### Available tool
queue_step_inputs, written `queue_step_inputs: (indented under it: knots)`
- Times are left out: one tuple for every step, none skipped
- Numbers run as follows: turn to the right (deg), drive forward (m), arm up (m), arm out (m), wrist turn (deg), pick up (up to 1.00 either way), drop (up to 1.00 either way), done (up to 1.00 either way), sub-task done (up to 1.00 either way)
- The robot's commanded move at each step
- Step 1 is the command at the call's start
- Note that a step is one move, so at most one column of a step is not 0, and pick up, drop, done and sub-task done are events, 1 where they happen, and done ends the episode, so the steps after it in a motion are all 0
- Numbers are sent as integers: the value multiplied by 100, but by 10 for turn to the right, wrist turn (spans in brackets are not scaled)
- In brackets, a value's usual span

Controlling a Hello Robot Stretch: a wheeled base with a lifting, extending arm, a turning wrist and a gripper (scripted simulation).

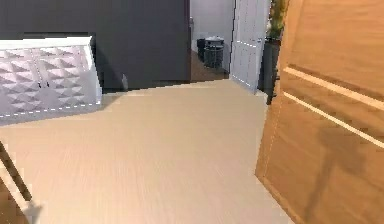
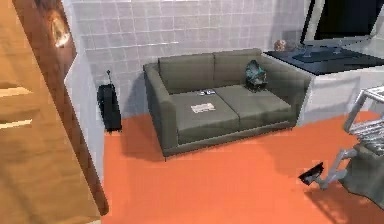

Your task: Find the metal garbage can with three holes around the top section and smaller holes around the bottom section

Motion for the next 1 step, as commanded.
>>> queue_step_inputs:
  knots:
    - [0,100,0,0,0,0,0,0,0]
